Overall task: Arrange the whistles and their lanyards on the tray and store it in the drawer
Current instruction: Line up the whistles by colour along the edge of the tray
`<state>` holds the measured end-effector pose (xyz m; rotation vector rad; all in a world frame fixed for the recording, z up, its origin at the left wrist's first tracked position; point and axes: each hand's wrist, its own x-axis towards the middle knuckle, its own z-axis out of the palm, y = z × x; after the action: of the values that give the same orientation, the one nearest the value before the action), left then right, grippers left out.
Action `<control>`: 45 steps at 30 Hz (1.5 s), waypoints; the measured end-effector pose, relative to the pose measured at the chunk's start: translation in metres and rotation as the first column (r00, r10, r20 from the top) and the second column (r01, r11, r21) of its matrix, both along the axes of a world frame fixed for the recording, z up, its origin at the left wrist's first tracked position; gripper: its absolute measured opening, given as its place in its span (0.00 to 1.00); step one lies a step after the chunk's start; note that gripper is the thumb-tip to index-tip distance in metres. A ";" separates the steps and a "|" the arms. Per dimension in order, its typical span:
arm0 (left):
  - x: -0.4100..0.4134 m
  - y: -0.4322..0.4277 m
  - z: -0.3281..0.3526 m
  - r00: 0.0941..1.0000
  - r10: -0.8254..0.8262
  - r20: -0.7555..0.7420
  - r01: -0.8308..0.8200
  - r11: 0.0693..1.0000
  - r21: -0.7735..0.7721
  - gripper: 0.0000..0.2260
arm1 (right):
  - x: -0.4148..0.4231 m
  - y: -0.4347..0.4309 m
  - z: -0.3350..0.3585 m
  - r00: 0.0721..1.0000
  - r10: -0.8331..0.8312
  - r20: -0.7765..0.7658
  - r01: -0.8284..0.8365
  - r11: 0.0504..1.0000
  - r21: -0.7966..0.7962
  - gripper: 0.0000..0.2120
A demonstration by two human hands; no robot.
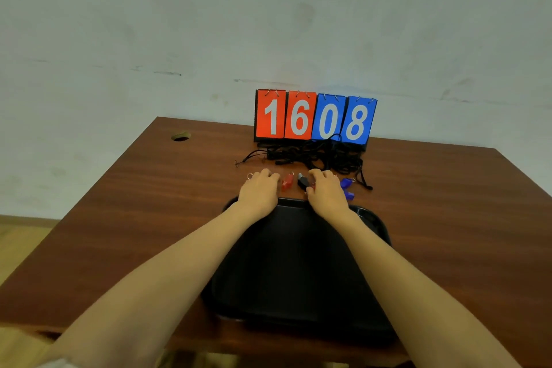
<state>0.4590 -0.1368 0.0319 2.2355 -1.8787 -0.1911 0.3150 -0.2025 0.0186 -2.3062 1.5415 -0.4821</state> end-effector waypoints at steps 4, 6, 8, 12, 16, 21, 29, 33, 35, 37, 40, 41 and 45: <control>-0.005 -0.040 -0.007 0.999 -0.042 0.012 0.041 0.997 0.069 0.19 | 0.005 -0.030 -0.004 0.996 0.057 -0.066 -0.055 0.998 0.034 0.22; -0.006 -0.057 -0.013 0.999 -0.051 0.009 0.050 0.994 0.093 0.20 | 0.012 -0.040 -0.008 0.990 0.092 -0.109 -0.086 0.995 0.054 0.23; -0.008 -0.071 -0.019 0.998 -0.057 0.014 0.055 0.992 0.112 0.18 | 0.018 -0.049 -0.014 0.981 0.106 -0.163 -0.097 0.994 0.058 0.22; -0.013 -0.085 -0.031 0.991 -0.037 0.128 0.023 0.993 0.117 0.13 | 0.026 -0.058 -0.030 0.972 0.067 -0.227 -0.060 0.998 0.037 0.19; -0.010 -0.086 -0.034 0.987 -0.015 0.158 0.005 0.998 0.062 0.12 | 0.029 -0.059 -0.038 0.979 0.007 -0.204 -0.019 0.998 -0.059 0.17; -0.008 -0.063 -0.021 1.000 0.023 -0.013 -0.024 0.998 -0.063 0.17 | 0.026 -0.046 -0.026 0.999 -0.017 0.042 0.024 0.985 -0.173 0.16; -0.015 0.016 0.005 0.904 0.086 -0.419 -0.154 0.979 -0.132 0.16 | 0.004 0.019 -0.004 0.858 -0.116 0.500 0.026 0.983 0.183 0.15; -0.020 0.054 0.012 0.909 0.047 -0.415 -0.107 0.987 -0.122 0.24 | -0.004 0.053 0.003 0.915 -0.010 0.403 -0.044 0.991 0.125 0.17; -0.021 0.070 0.014 0.903 0.065 -0.424 -0.108 0.991 -0.079 0.21 | -0.008 0.067 0.003 0.927 -0.015 0.375 -0.034 0.992 0.124 0.10; -0.022 0.086 0.015 0.886 0.093 -0.454 -0.137 0.989 -0.064 0.16 | -0.013 0.078 0.004 0.915 -0.061 0.399 -0.018 0.981 0.191 0.11; -0.022 0.103 0.016 0.873 0.147 -0.464 -0.200 0.977 -0.068 0.16 | -0.017 0.092 0.008 0.889 -0.146 0.435 0.001 0.949 0.316 0.11; -0.021 0.107 0.017 0.875 0.157 -0.458 -0.210 0.975 -0.066 0.16 | -0.018 0.095 0.010 0.885 -0.157 0.438 0.005 0.945 0.327 0.10; -0.017 0.120 0.016 0.844 0.158 -0.513 -0.200 0.979 -0.028 0.12 | -0.022 0.102 0.013 0.852 -0.215 0.478 -0.034 0.887 0.460 0.06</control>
<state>0.4416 -0.0166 0.0478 2.0275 -1.3637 -0.5991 0.2930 -0.1003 0.0315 -1.5781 1.3178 -0.6275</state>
